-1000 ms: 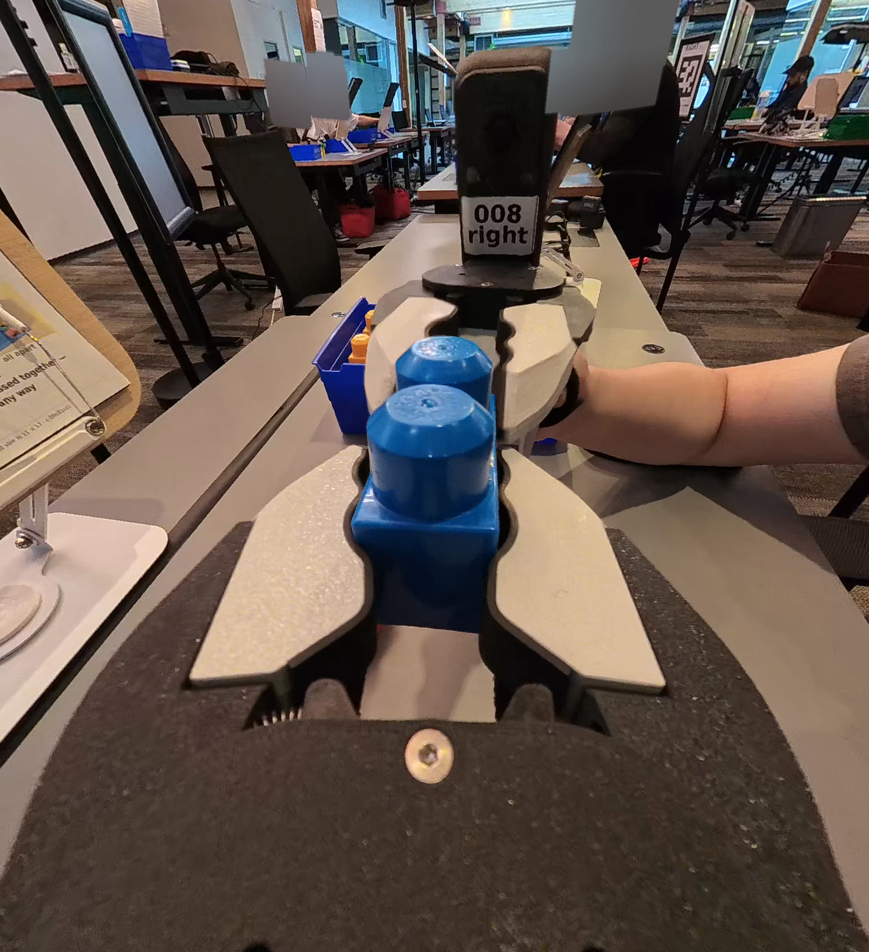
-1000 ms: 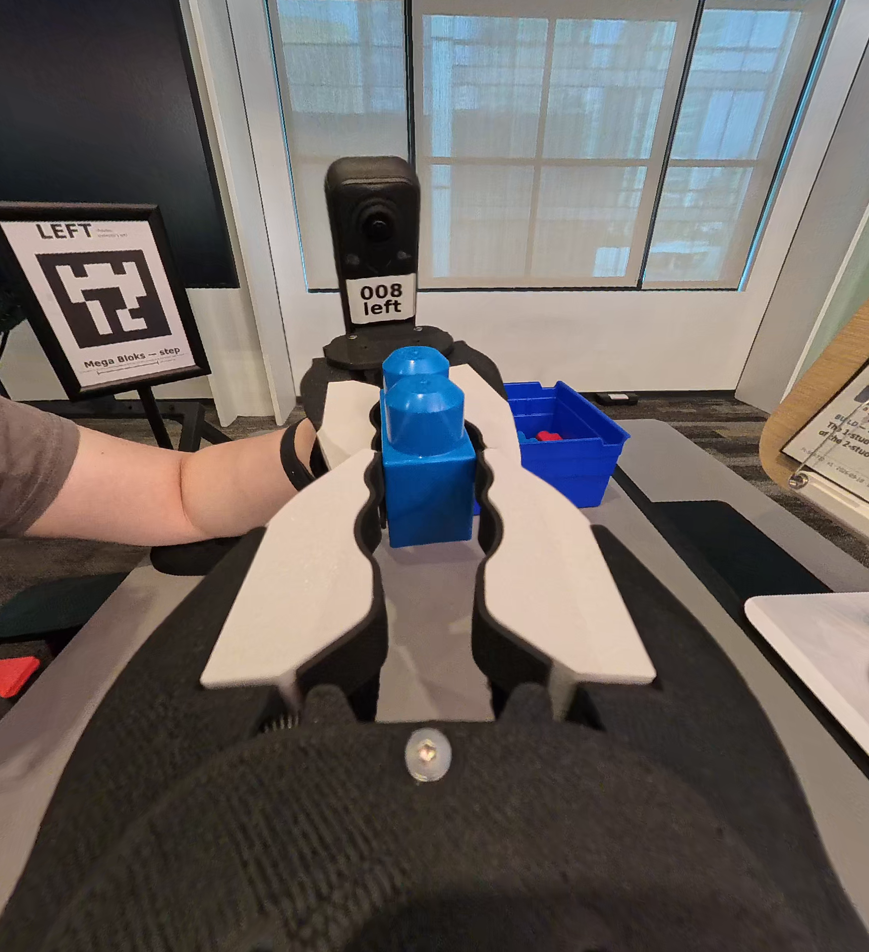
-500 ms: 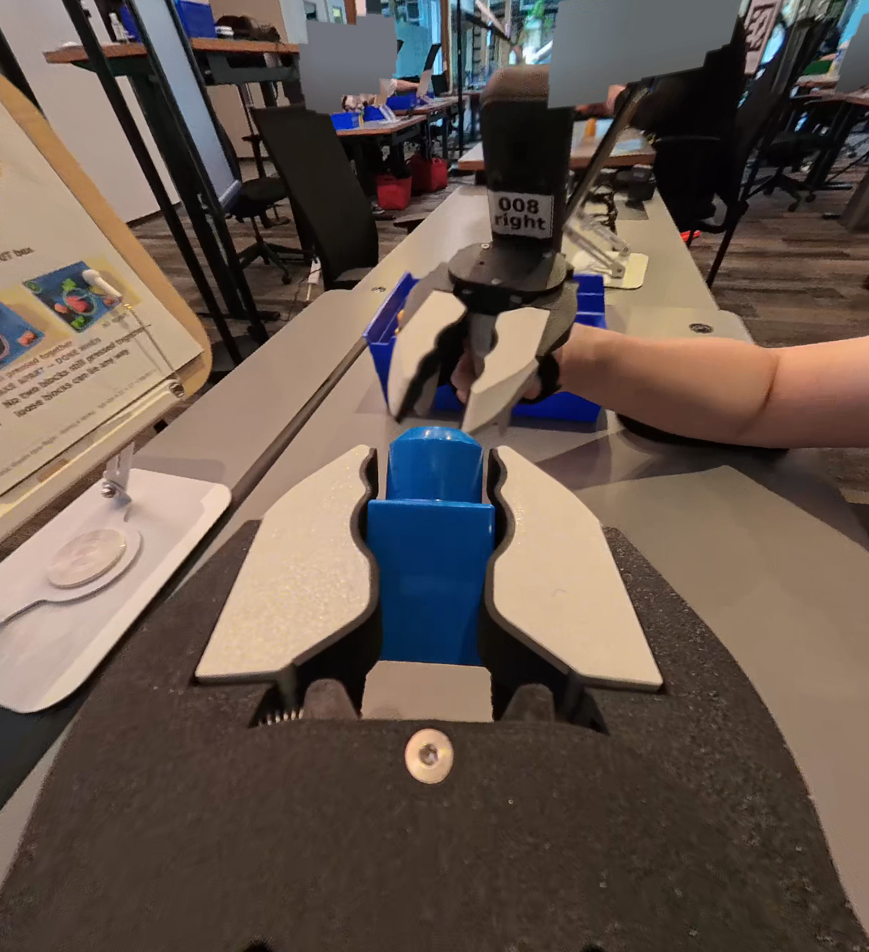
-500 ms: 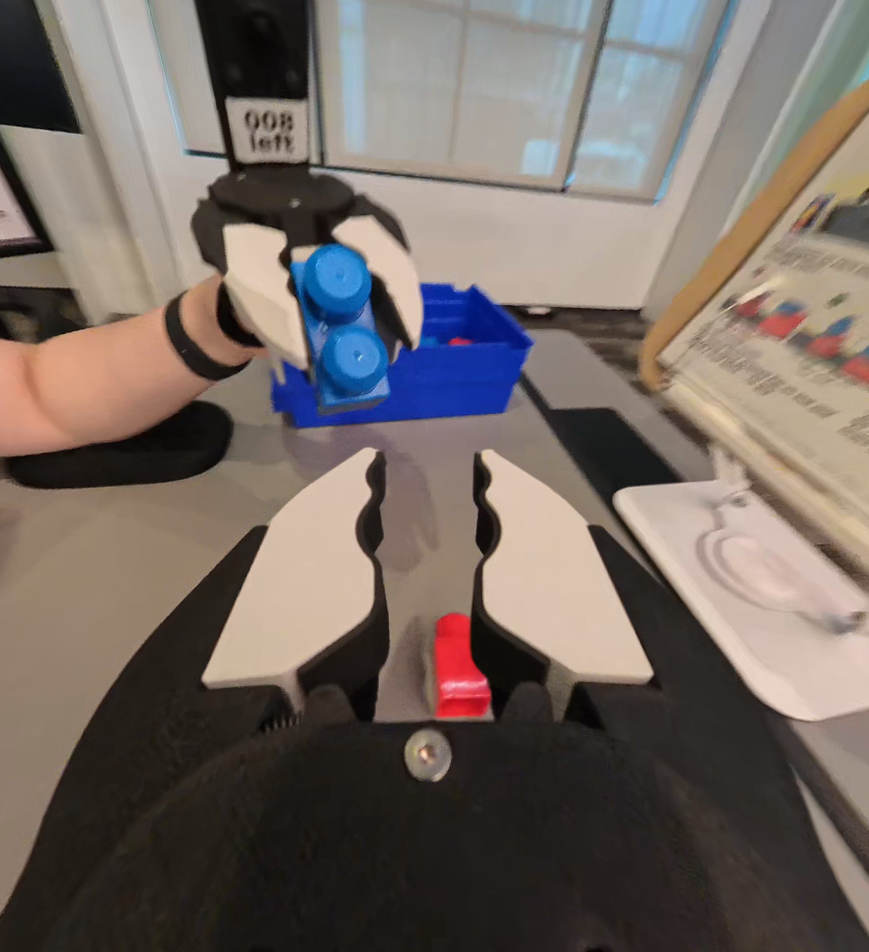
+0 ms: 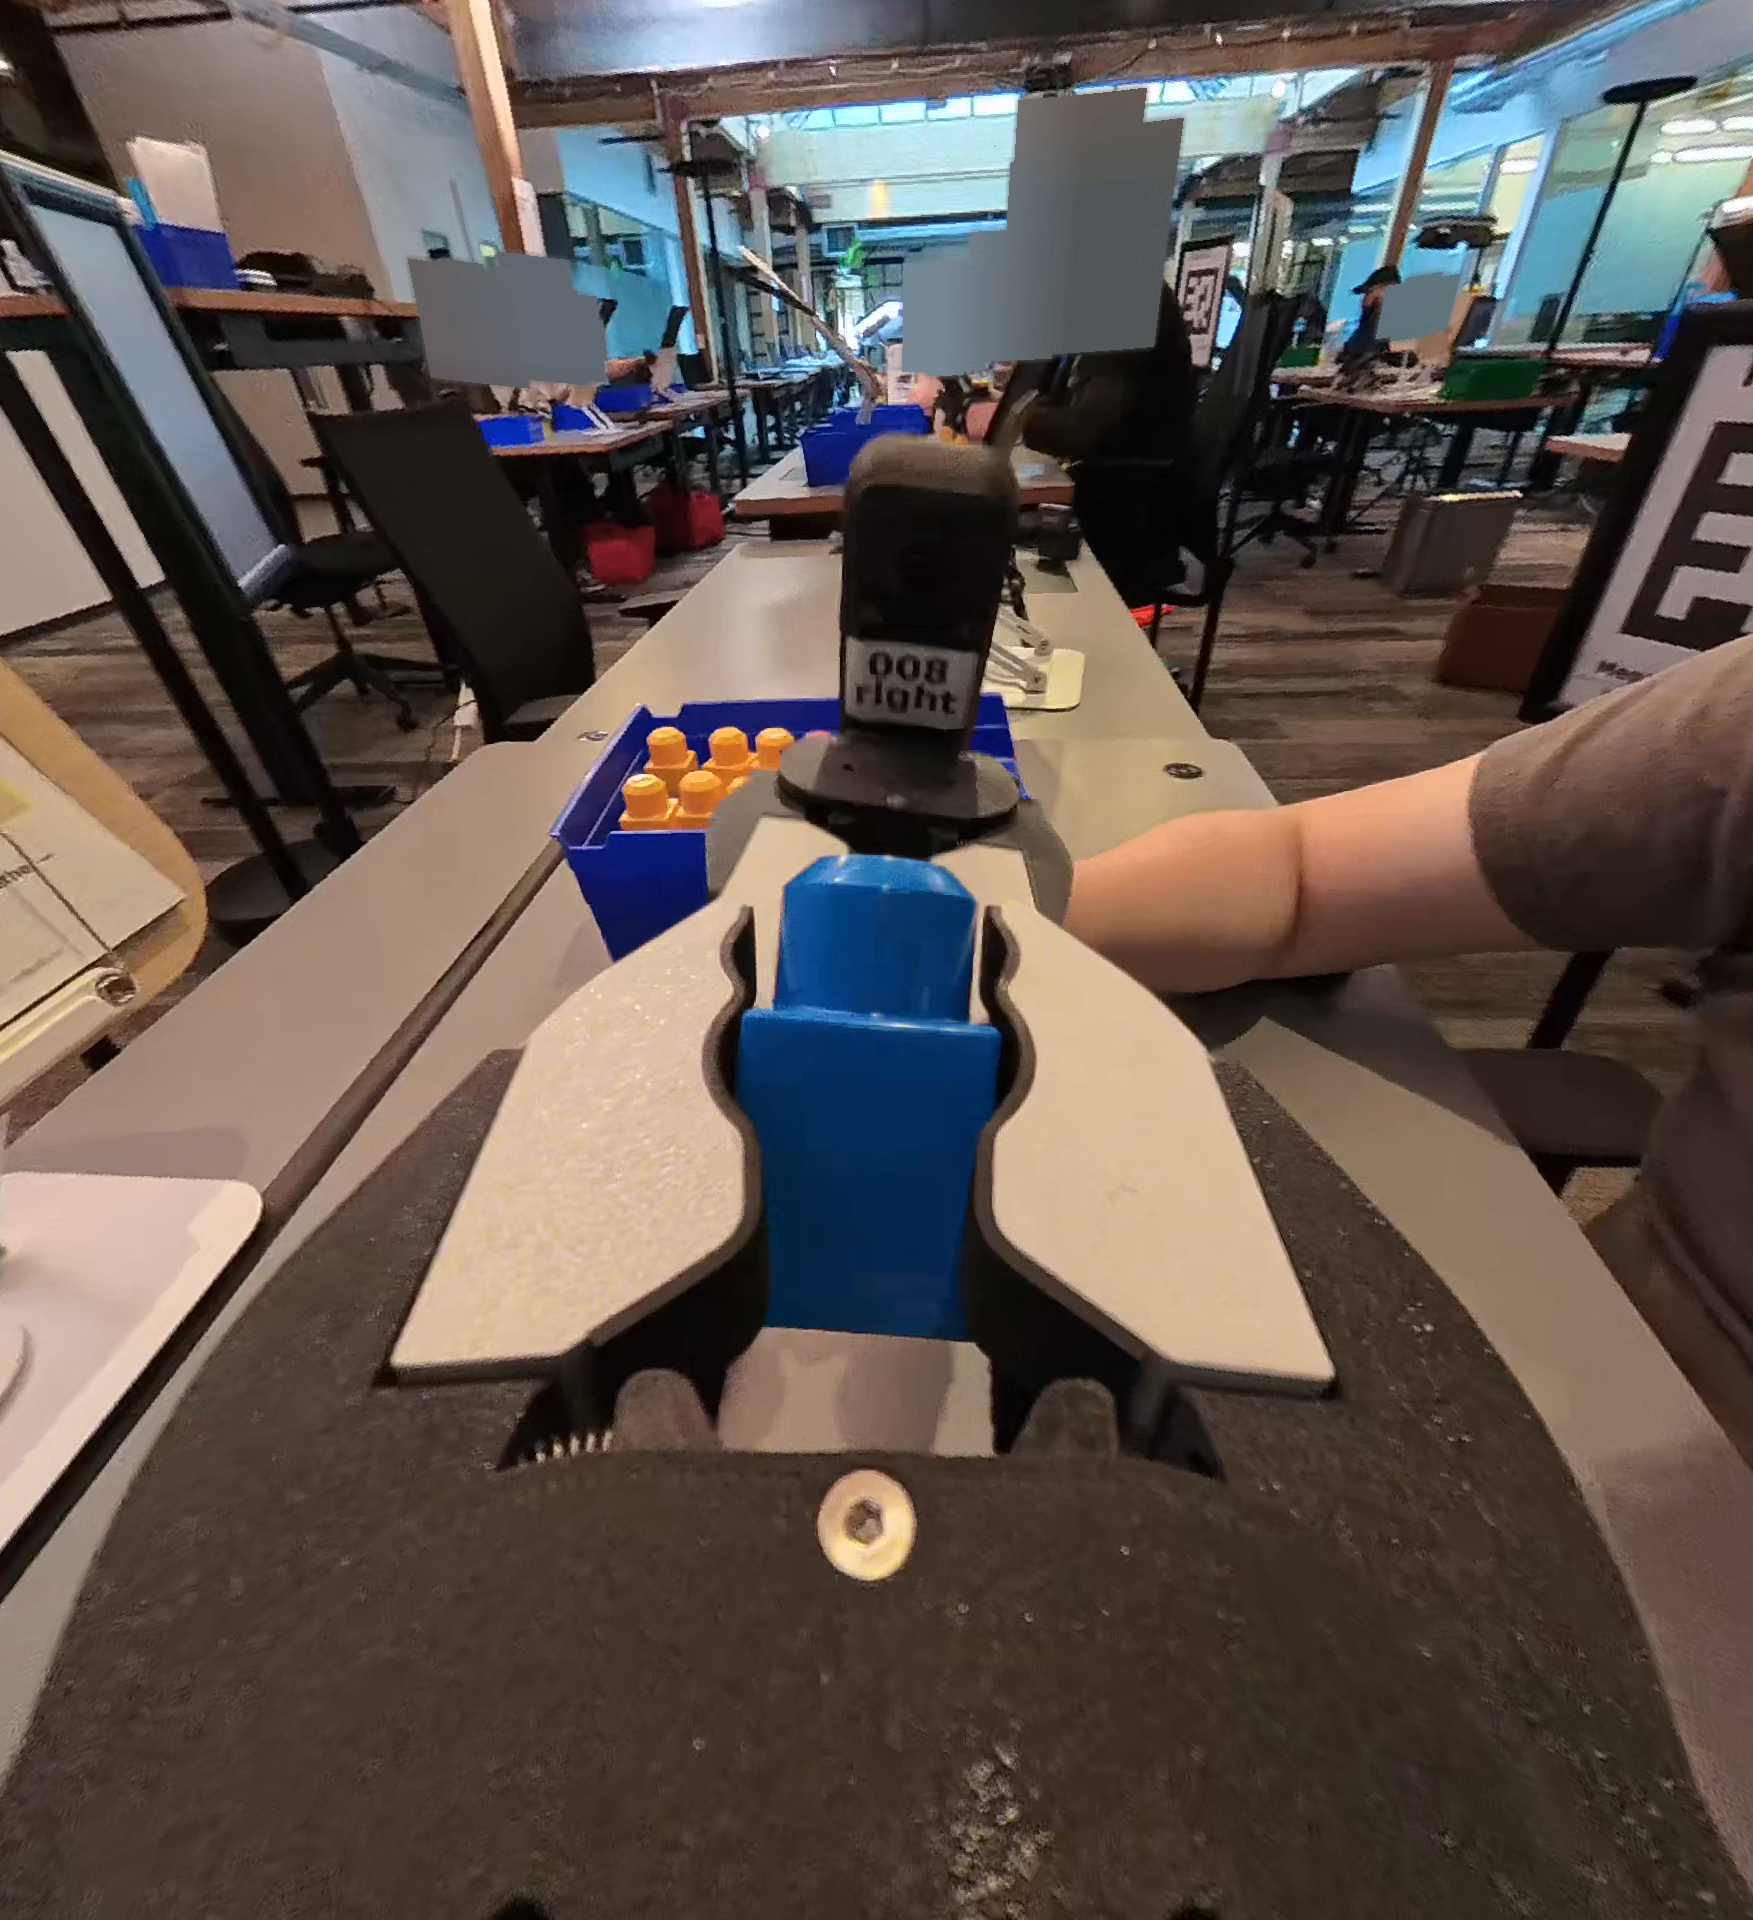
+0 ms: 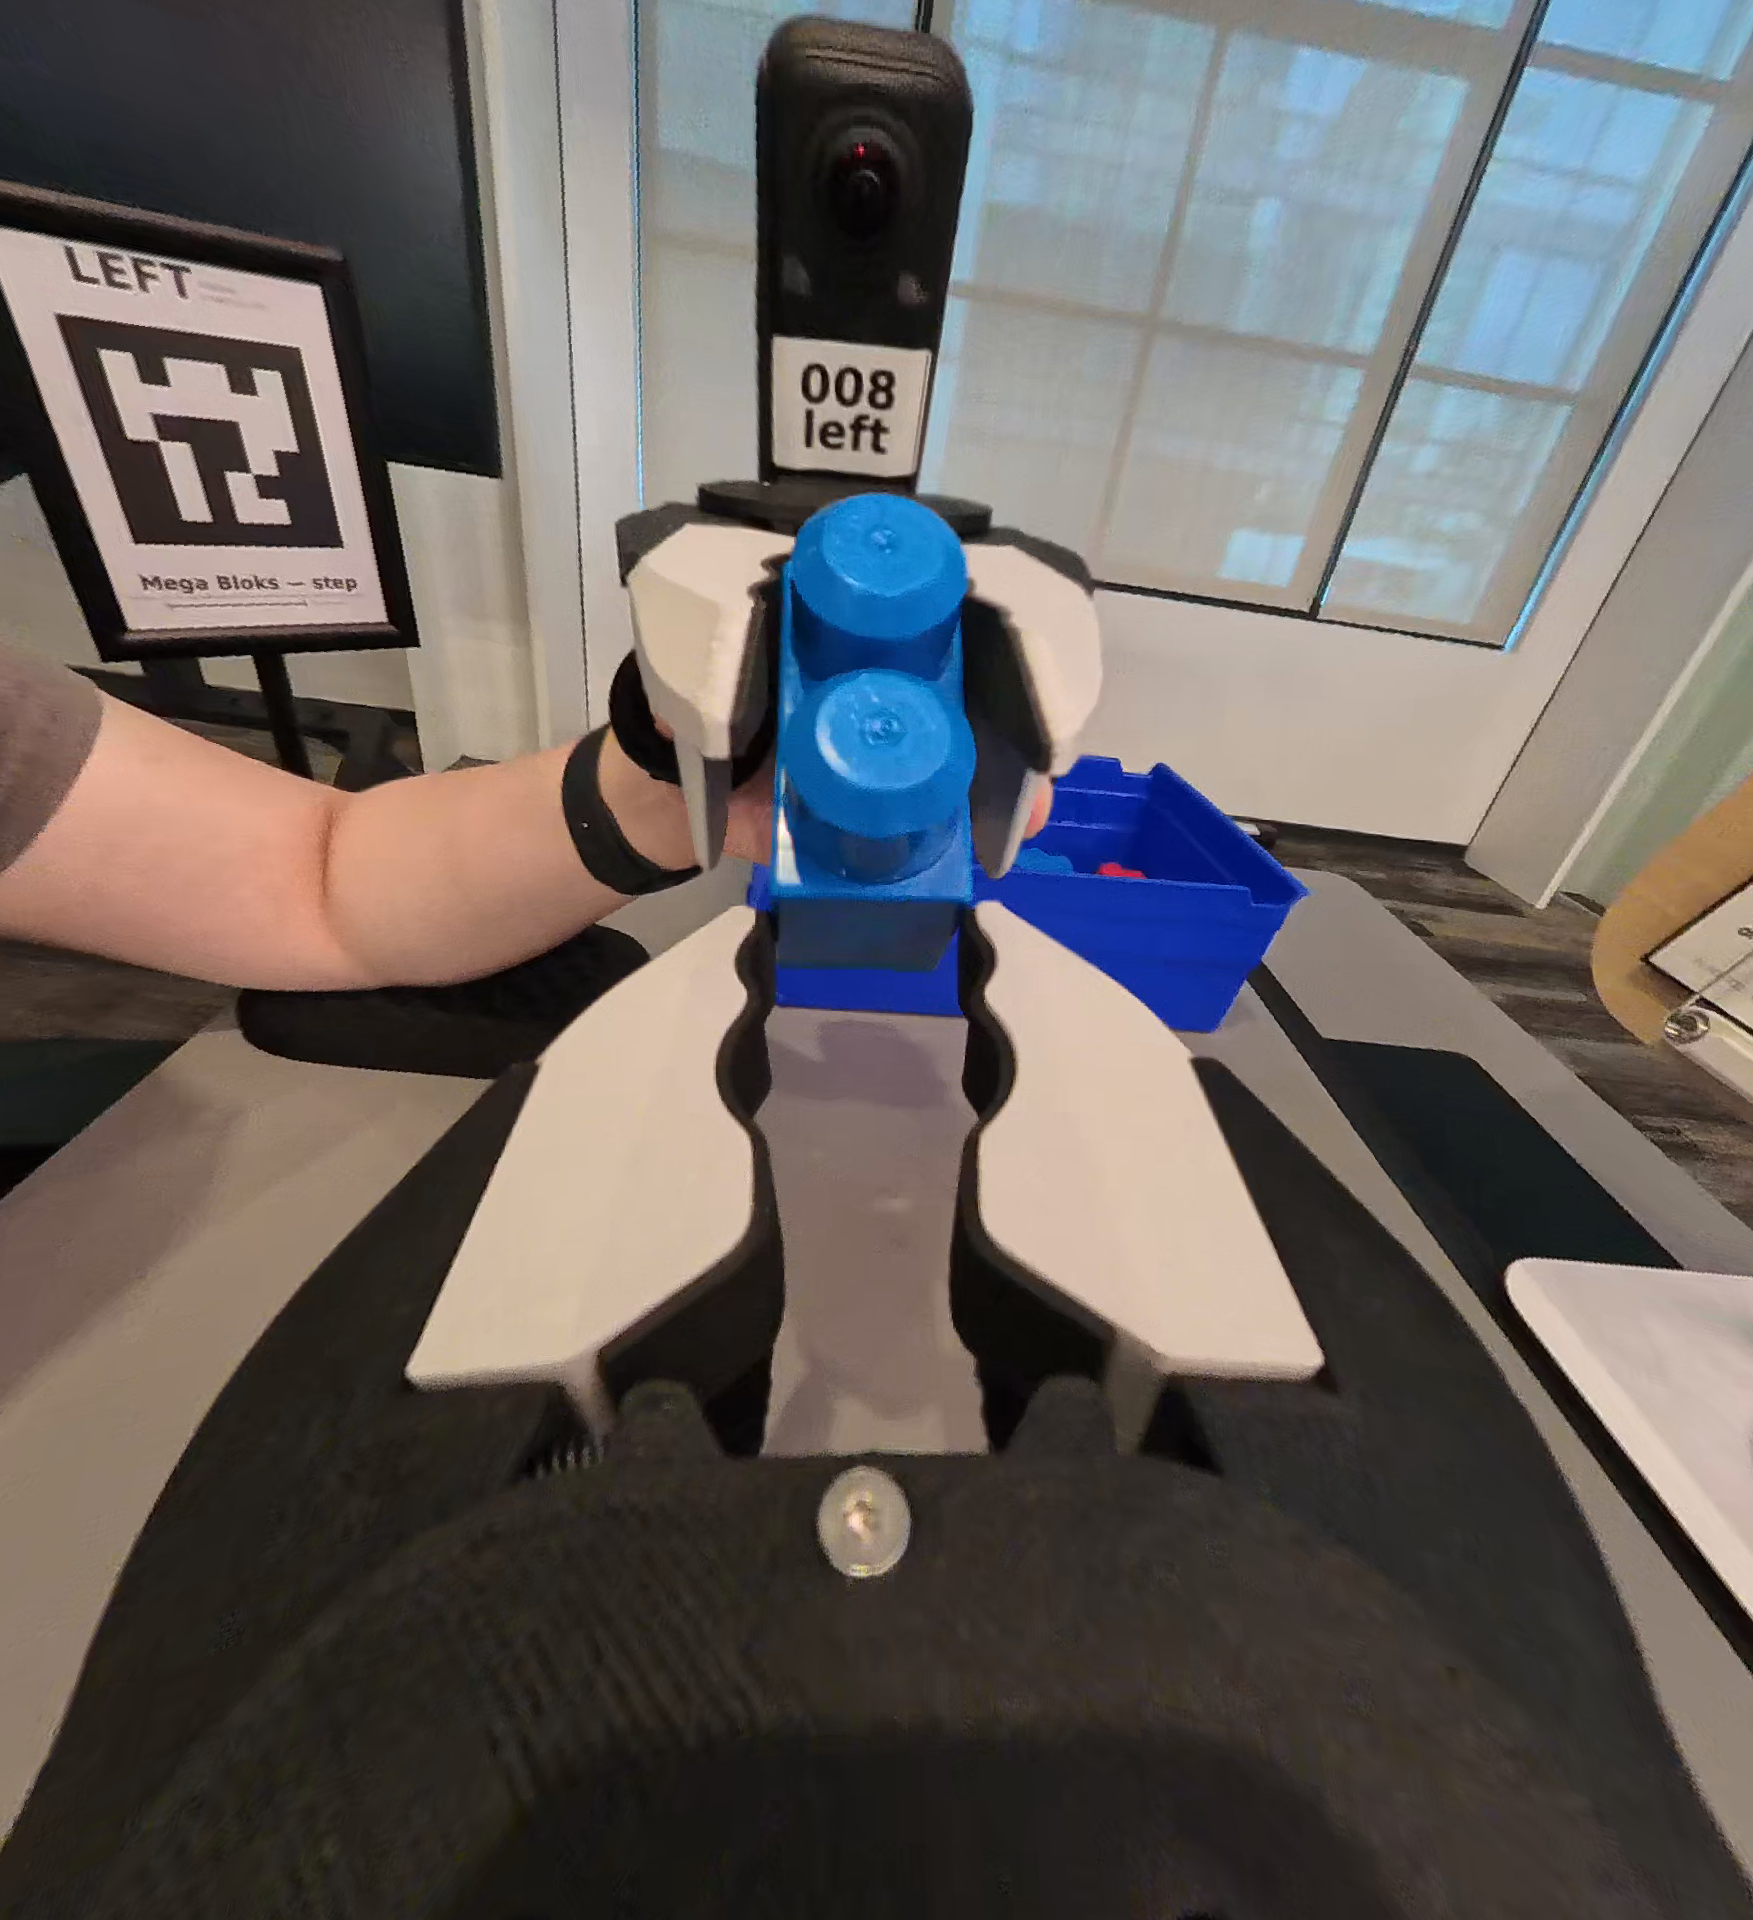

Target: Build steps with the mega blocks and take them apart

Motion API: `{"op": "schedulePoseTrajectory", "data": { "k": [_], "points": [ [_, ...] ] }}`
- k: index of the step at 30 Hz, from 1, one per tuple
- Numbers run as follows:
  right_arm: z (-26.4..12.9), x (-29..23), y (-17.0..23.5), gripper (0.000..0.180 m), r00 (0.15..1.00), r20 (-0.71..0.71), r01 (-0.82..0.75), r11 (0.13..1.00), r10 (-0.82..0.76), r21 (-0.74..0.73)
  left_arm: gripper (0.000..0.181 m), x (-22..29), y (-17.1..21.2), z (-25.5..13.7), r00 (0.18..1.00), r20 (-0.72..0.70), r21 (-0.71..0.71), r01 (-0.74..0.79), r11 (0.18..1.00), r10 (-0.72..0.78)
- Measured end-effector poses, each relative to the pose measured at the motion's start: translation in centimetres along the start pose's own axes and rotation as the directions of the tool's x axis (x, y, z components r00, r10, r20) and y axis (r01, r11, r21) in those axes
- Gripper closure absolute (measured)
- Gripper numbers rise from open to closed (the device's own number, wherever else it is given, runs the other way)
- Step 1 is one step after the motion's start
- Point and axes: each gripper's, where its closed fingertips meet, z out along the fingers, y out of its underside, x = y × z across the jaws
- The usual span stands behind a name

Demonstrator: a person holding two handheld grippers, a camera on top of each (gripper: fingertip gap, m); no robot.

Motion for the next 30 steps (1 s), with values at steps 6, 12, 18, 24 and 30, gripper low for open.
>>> {"op": "schedulePoseTrajectory", "data": {
  "k": [6, 12, 18, 24, 30],
  "points": [
    [-1.2, -0.1, -1.1, 0.146, 0.996, -0.002, 0.089, 0.992, -0.089, -0.091, 0.132, -0.4, 1.4, 0.2, 0.985, 0.081, -0.117, -0.143, 0.983, 0.153],
    [-1.7, -0.2, -0.7, 0.146, 0.978, 0.005, 0.205, 0.961, -0.208, -0.187, 0.137, 0.0, 1.8, 0.2, 0.981, 0.054, -0.151, -0.174, 0.973, 0.184],
    [-2.1, -0.3, -1.0, 0.146, 0.976, 0.016, 0.217, 0.956, -0.218, -0.197, 0.139, 0.1, 1.9, -0.1, 0.971, 0.055, -0.165, -0.222, 0.961, 0.233],
    [-2.3, -0.3, -0.8, 0.146, 0.975, 0.028, 0.222, 0.950, -0.221, -0.219, 0.139, 0.1, 1.9, -0.2, 0.968, 0.052, -0.175, -0.234, 0.956, 0.246],
    [-2.6, -0.2, -0.8, 0.146, 0.976, 0.031, 0.218, 0.950, -0.216, -0.223, 0.141, 0.1, 1.8, -0.5, 0.967, 0.052, -0.173, -0.236, 0.956, 0.249]
  ]
}}
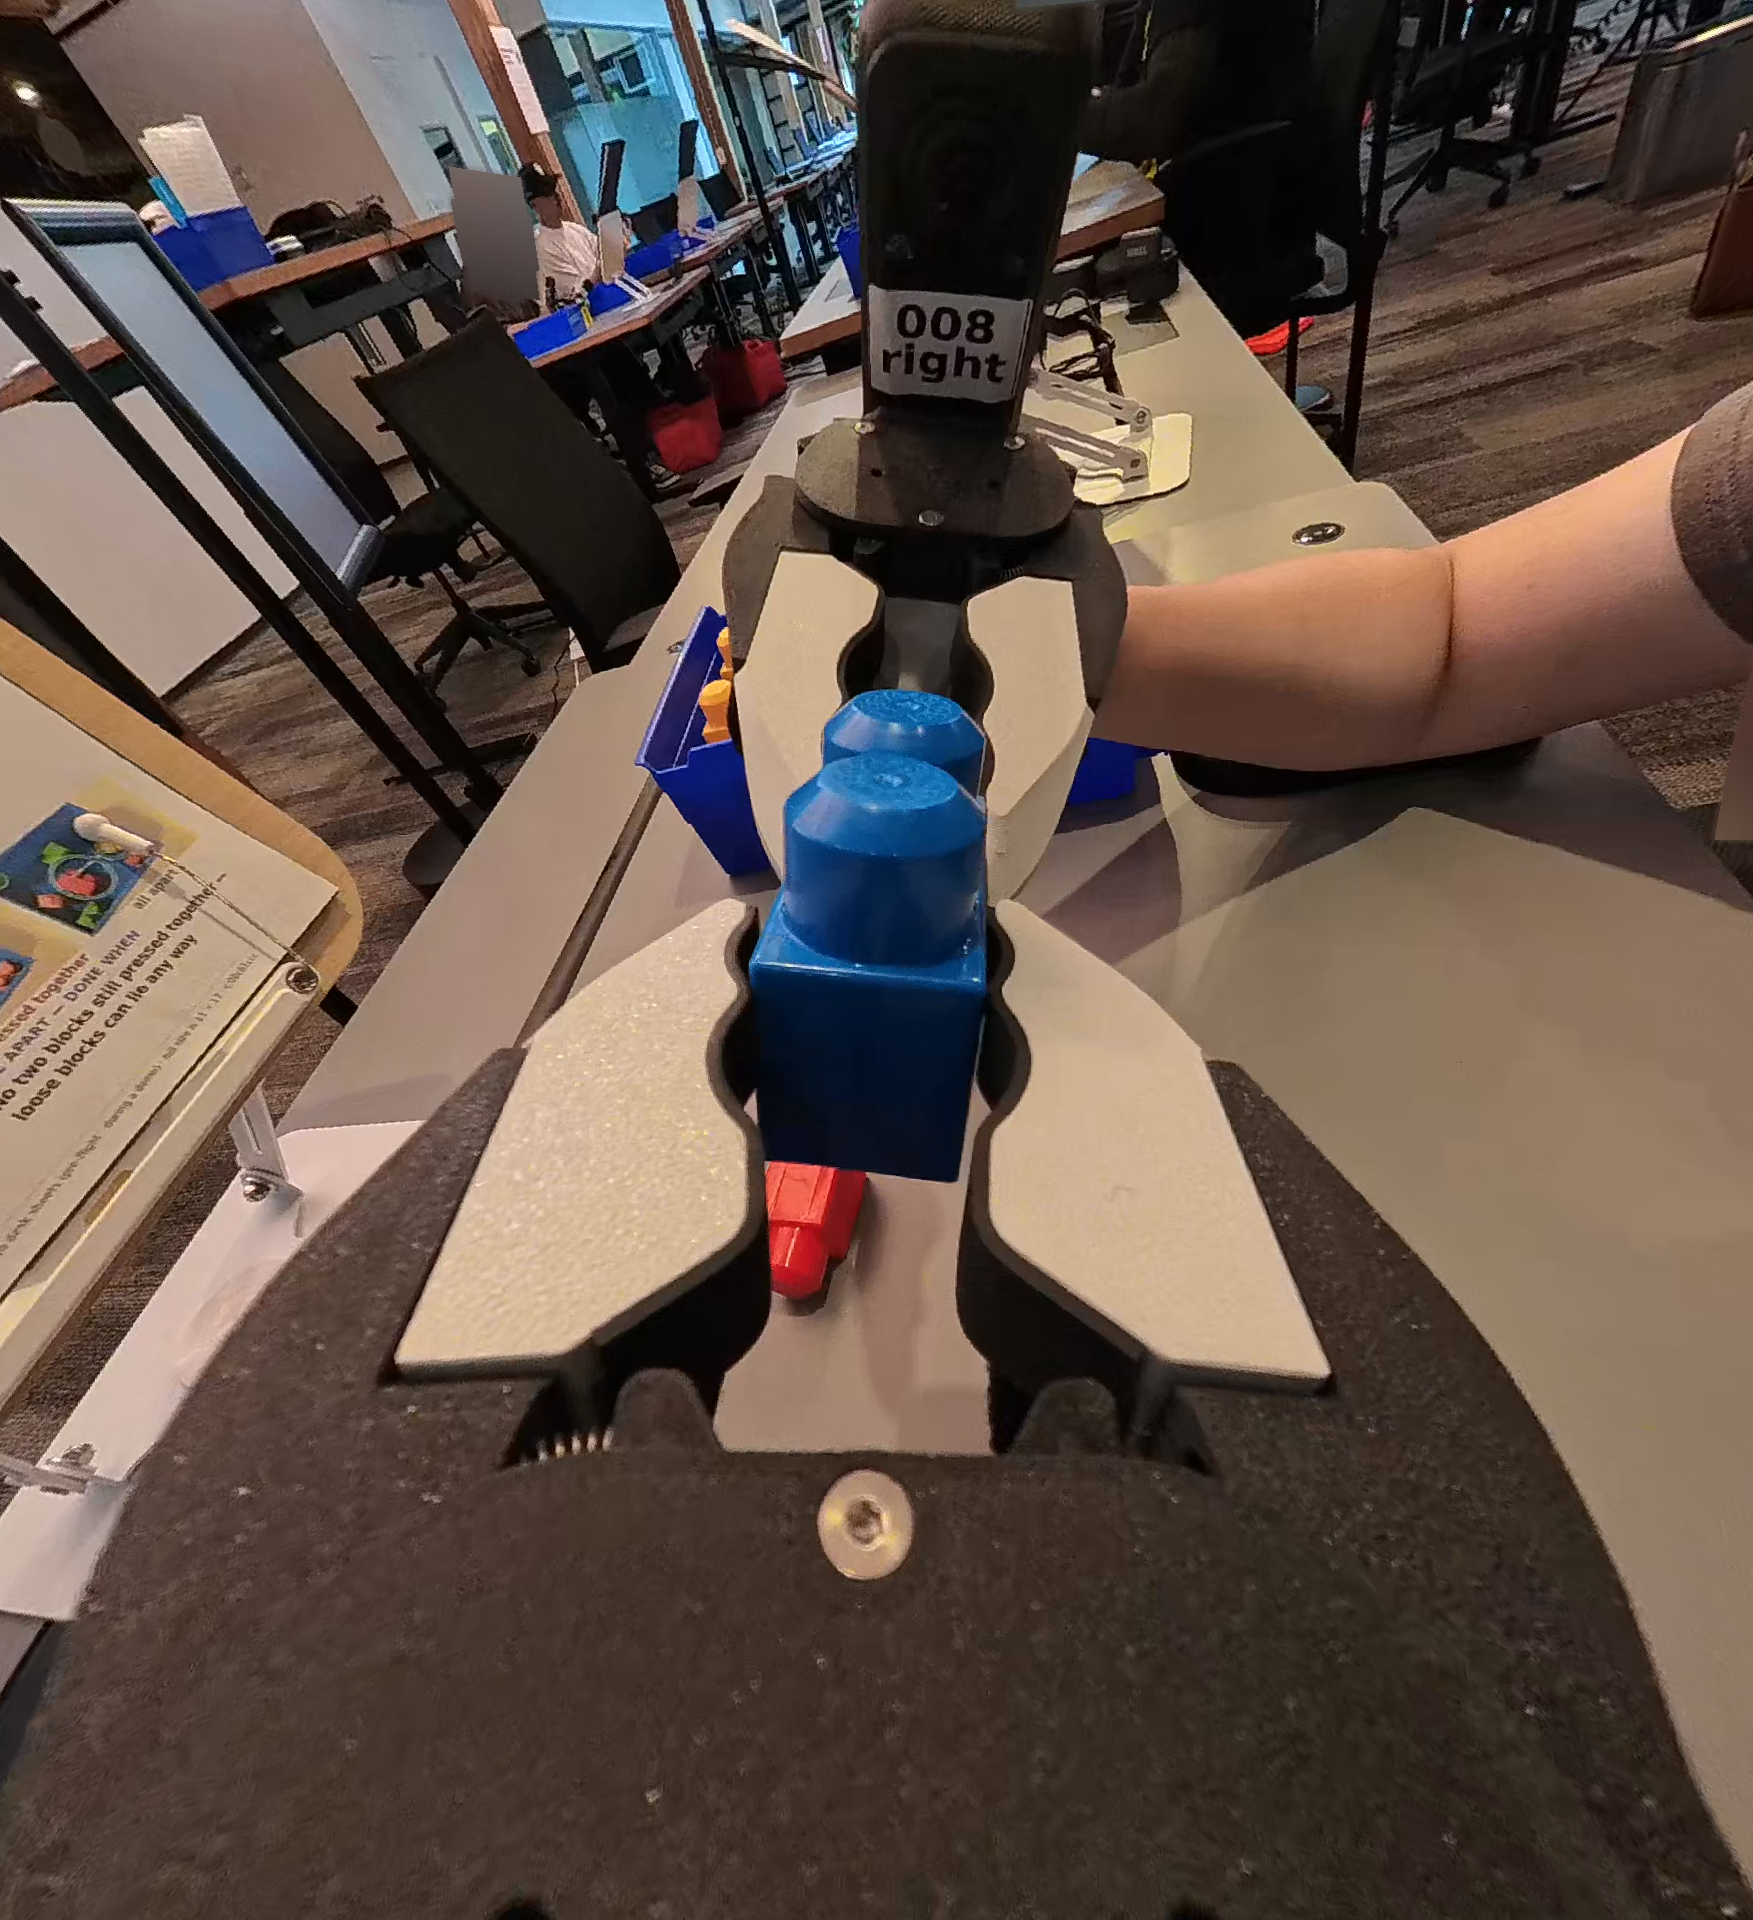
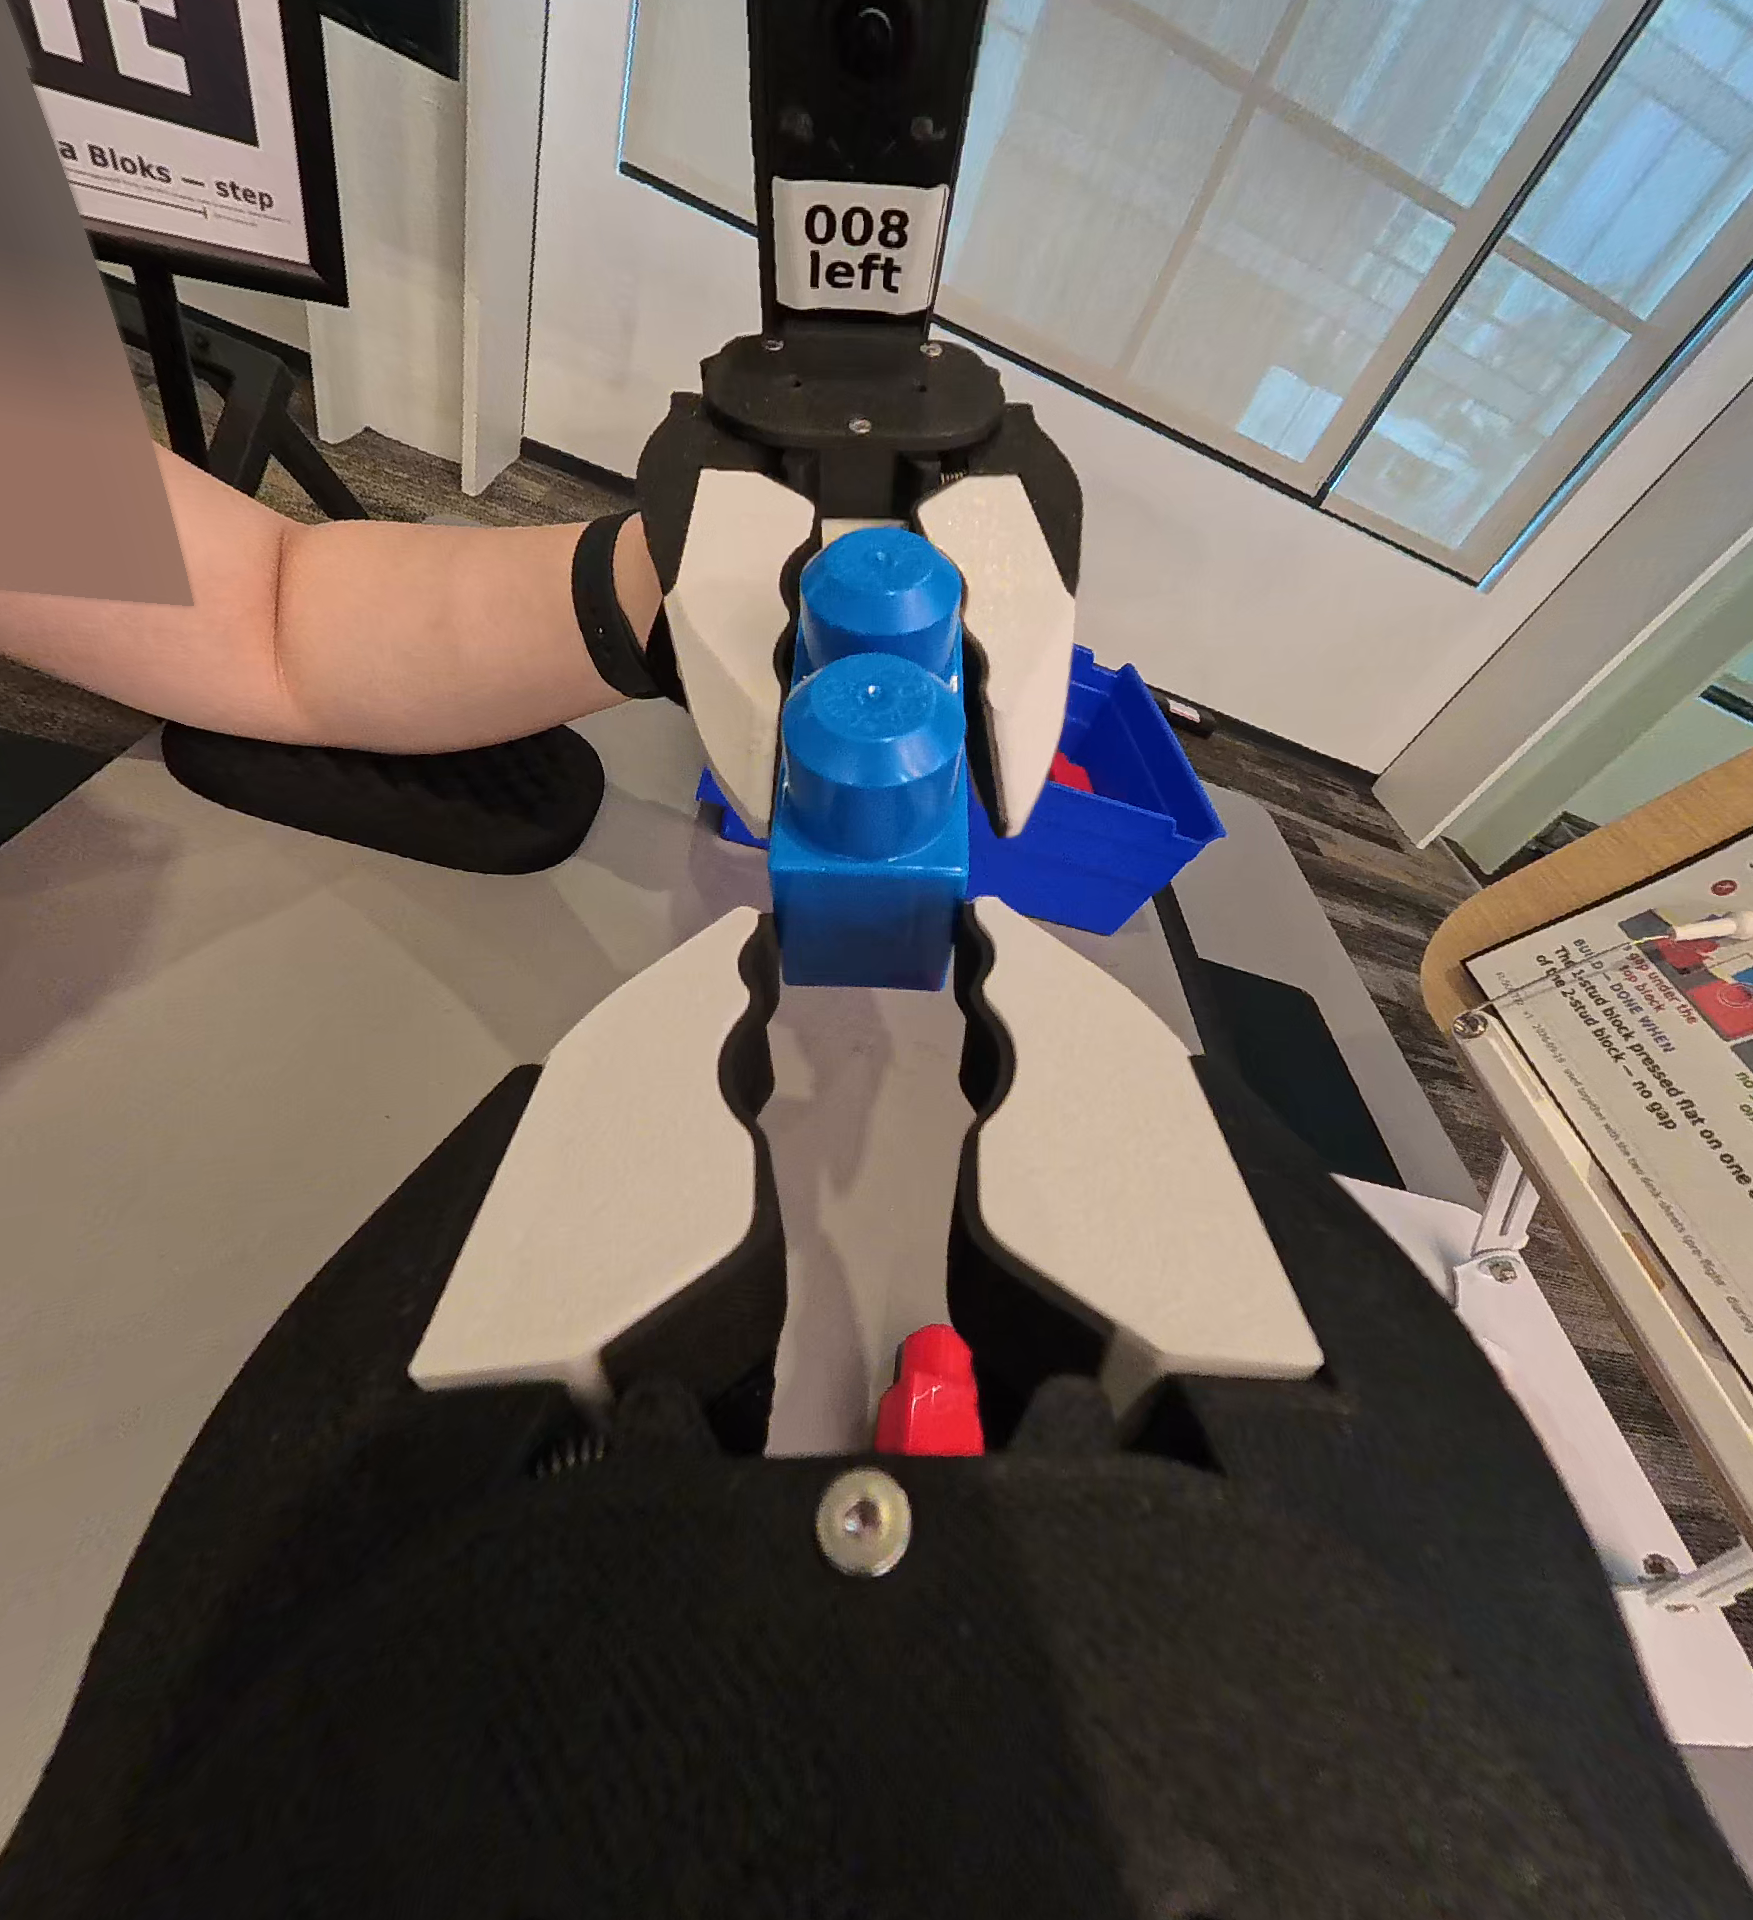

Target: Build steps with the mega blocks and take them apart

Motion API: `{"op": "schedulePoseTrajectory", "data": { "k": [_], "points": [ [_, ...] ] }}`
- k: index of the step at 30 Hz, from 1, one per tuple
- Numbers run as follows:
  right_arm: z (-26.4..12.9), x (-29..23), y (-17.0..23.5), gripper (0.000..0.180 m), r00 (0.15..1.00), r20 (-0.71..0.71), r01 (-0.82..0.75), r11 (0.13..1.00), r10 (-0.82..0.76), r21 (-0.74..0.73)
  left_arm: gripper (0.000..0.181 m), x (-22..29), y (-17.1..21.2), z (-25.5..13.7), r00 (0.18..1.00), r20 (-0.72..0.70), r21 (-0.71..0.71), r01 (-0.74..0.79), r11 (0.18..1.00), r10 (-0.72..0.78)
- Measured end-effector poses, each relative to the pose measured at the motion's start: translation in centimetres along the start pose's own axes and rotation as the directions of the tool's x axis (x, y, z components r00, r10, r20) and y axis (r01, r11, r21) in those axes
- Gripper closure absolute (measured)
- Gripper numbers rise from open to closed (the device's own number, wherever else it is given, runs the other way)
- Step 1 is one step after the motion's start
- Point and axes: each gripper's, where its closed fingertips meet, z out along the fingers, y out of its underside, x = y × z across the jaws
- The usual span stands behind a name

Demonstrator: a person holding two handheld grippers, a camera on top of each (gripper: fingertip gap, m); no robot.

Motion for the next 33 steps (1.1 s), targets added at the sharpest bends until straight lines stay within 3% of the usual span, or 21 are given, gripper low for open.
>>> {"op": "schedulePoseTrajectory", "data": {
  "k": [13, 18, 33],
  "points": [
    [-0.28, 0.06, 0.34, 0.146, 1.000, 0.020, -0.021, 1.000, 0.021, -0.007, 0.144, 0.02, -0.08, -0.44, 1.000, -0.012, 0.007, 0.008, 1.000, -0.008],
    [-0.41, 0.11, 0.22, 0.146, 0.999, 0.023, -0.026, 1.000, 0.026, 0.009, 0.135, -0.47, 0.14, -0.32, 1.000, 0.014, 0.003, 0.021, 1.000, -0.021],
    [-0.67, 0.32, 0.17, 0.146, 0.999, 0.024, -0.041, 0.999, 0.040, 0.019, 0.145, -0.31, 0.29, 0.11, 0.995, -0.036, 0.018, 0.091, 0.996, -0.090]
  ]
}}
